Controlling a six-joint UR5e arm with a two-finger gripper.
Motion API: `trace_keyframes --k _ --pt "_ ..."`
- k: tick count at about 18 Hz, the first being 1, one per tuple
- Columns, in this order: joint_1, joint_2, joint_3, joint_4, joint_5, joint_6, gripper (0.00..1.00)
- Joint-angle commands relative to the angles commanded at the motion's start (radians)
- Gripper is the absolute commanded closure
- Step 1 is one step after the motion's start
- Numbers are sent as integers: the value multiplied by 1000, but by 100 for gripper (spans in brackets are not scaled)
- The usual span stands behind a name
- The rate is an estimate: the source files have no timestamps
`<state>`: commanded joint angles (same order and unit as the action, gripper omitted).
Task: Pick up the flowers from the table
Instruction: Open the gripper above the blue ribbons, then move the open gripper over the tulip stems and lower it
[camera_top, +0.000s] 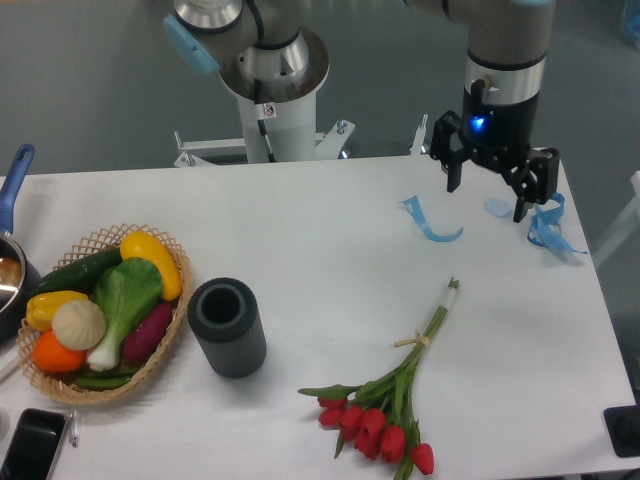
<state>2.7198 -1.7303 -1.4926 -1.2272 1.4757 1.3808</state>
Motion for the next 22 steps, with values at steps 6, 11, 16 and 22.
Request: trace_keyframes --k 6,11,16,22 --pt "-49 -25 -76 183 0 -201 0" --pt "-75 -38 -202 380 2 -264 0" --pt "-118 -100 -199 382 5 -342 0" --pt "-169 -184 -198 383 8 -381 0"
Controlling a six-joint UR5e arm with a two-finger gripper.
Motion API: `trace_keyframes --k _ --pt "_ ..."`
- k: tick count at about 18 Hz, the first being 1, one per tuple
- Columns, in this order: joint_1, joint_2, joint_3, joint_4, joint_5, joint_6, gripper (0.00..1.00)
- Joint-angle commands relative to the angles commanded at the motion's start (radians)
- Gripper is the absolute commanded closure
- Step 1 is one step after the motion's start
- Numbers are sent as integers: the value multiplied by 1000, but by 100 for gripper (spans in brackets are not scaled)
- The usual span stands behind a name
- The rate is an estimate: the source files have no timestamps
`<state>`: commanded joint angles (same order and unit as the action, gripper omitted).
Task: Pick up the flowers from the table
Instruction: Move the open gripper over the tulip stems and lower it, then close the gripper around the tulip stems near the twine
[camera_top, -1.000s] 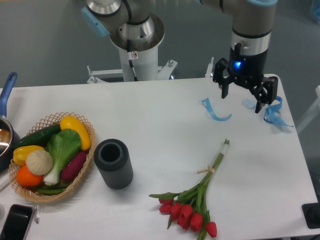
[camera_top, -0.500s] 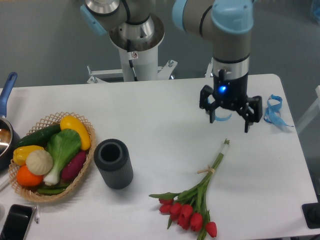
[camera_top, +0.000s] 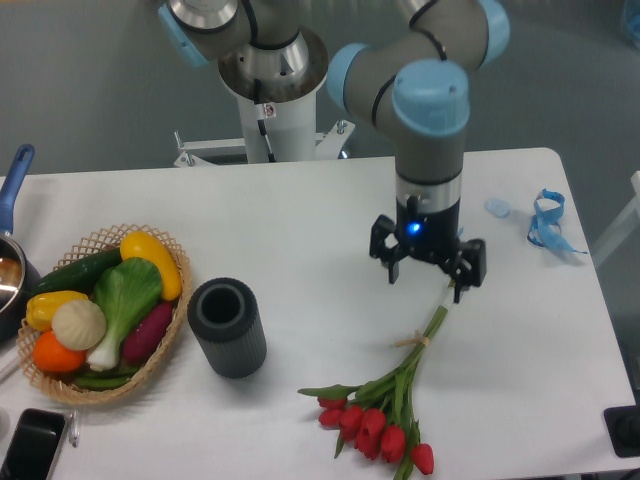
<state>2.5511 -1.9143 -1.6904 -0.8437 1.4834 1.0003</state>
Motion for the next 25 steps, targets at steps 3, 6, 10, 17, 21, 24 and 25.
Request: trace_keyframes --k 3,6,10,17,21,24,25 --pt "-3 -32 -3 43 -2 -45 0" --pt "-18 -81 11 83 -3 -48 0" --pt "-29 -147 57 86 -72 -51 0" --pt "-28 -233 112 89 -80 -48 0" --pt "-17 -255 127 91 -81 -43 0" --pt "-11 -265 135 91 -80 -42 0" --pt "-11 -267 135 92 -80 -42 0"
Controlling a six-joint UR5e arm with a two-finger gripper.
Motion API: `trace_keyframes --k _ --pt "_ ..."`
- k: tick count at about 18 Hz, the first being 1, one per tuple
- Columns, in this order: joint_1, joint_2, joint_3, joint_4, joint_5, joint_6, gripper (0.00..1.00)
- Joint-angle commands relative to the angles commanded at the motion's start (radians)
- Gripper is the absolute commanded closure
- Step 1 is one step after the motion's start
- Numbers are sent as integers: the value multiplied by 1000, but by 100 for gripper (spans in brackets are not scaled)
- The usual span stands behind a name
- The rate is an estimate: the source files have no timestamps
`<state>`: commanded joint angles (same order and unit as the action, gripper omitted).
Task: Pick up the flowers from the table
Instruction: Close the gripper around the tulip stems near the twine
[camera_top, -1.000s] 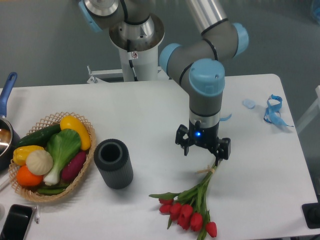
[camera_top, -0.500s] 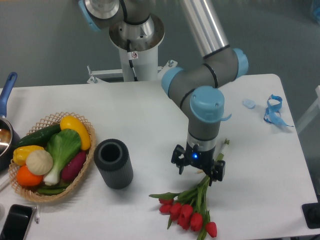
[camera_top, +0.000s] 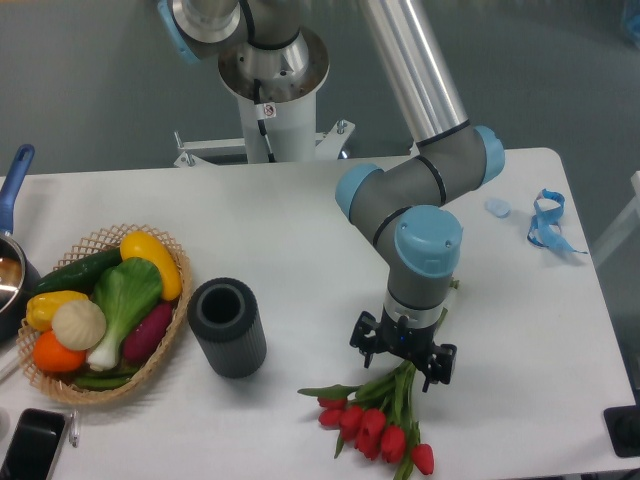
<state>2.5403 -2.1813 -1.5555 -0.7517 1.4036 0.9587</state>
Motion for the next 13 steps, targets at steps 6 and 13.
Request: trace_keyframes --k 6,13 --pt "0 -20 2 0 3 34 0" --pt "-8 -52 11 2 15 32 0"
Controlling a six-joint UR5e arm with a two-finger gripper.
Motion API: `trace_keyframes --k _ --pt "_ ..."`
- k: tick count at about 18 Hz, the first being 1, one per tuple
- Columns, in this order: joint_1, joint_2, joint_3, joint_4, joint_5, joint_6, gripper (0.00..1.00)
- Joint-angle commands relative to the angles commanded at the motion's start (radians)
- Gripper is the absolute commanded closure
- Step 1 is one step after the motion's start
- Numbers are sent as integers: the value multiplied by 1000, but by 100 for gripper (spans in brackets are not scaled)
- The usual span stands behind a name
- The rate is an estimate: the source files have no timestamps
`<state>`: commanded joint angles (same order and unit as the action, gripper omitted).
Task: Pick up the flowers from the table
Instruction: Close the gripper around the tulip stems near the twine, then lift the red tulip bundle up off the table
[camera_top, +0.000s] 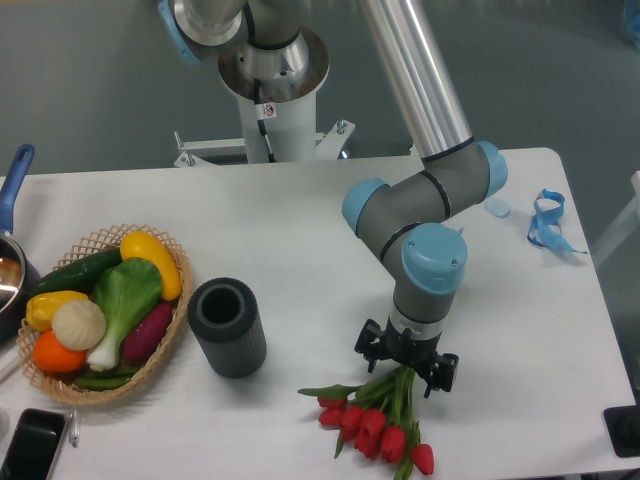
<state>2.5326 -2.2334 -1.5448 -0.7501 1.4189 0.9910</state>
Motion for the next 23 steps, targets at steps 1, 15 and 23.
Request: trace_keyframes --k 1,15,23 --pt "0 -6 2 2 15 0 0" --pt "-5 9 18 5 26 -14 76" --pt "5 87 55 5 8 -15 76"
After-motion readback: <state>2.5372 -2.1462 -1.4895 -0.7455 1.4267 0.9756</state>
